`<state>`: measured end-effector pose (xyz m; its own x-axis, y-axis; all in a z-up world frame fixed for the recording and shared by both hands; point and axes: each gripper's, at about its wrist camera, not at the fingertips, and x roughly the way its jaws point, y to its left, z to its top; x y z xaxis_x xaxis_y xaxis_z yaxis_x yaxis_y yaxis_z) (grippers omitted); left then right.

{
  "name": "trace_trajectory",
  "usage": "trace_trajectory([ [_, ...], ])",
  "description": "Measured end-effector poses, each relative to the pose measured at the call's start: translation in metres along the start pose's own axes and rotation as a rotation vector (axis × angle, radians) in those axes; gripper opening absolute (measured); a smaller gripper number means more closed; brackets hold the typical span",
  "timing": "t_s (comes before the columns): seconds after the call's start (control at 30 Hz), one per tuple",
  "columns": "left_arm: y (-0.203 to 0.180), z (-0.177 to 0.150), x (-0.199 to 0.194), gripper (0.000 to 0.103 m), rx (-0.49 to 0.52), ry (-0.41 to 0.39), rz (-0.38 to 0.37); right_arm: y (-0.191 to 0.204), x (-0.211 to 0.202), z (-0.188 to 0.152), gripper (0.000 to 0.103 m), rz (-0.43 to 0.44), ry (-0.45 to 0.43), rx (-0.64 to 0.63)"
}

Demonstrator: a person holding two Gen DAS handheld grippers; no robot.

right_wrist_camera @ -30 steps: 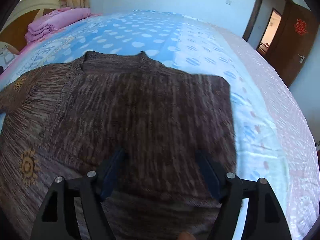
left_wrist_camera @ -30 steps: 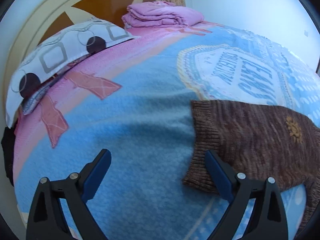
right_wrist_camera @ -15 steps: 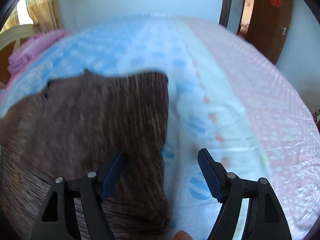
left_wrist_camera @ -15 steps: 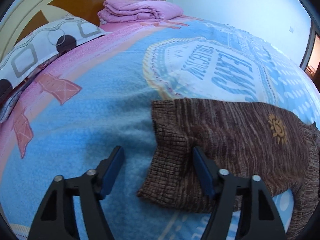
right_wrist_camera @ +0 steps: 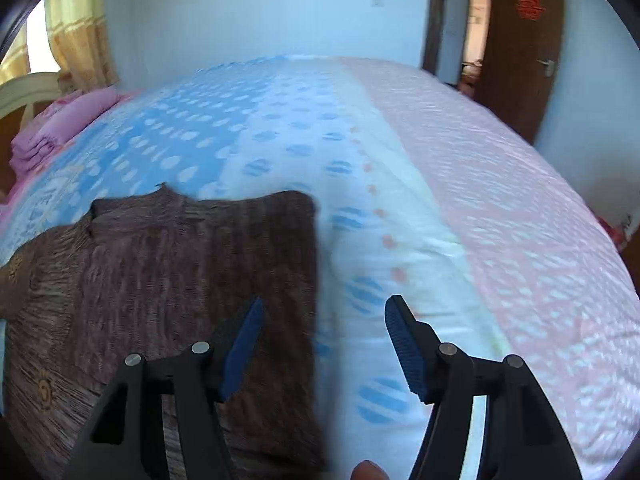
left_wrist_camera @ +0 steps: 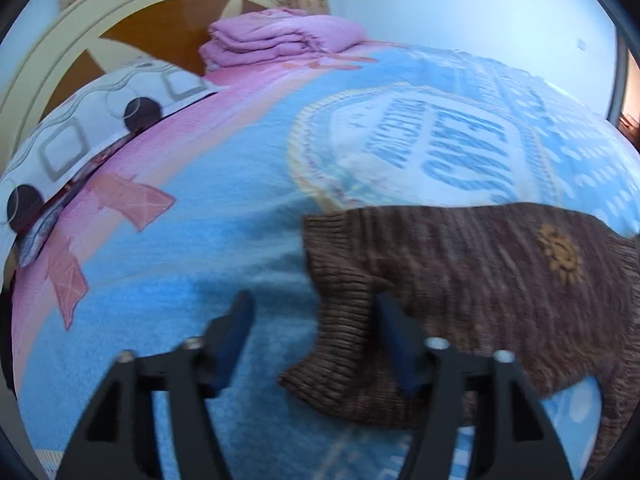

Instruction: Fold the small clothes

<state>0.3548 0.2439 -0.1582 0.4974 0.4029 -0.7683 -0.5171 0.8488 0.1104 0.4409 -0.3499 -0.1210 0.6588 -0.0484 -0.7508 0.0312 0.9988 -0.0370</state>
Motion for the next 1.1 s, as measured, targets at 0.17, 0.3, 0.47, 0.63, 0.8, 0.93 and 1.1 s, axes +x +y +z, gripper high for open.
trace_trajectory([
  [0.17,-0.001,0.003,0.007,0.074,-0.008,0.026,-0.014,-0.005,0.031,0.002,0.066,-0.103,0.060,-0.029],
  [0.3,-0.003,0.001,0.006,0.055,0.002,0.022,-0.074,-0.035,0.033,-0.006,0.068,-0.087,0.053,0.019],
  [0.47,-0.012,-0.001,0.001,0.032,0.049,0.014,-0.114,-0.051,0.023,-0.010,0.069,-0.105,0.019,0.134],
  [0.63,-0.014,-0.003,-0.003,0.011,0.084,0.010,-0.168,-0.060,0.007,-0.033,0.073,-0.043,-0.006,0.185],
  [0.8,0.009,0.007,-0.003,0.010,-0.034,0.052,-0.282,-0.072,0.003,-0.041,0.073,0.037,-0.040,0.245],
  [0.93,0.020,0.015,-0.018,0.010,-0.054,0.024,-0.309,-0.066,0.003,-0.040,0.075,0.026,-0.041,0.228],
  [1.1,0.016,0.023,-0.040,0.010,-0.033,-0.009,-0.322,-0.069,0.003,-0.041,0.076,0.040,-0.049,0.241],
])
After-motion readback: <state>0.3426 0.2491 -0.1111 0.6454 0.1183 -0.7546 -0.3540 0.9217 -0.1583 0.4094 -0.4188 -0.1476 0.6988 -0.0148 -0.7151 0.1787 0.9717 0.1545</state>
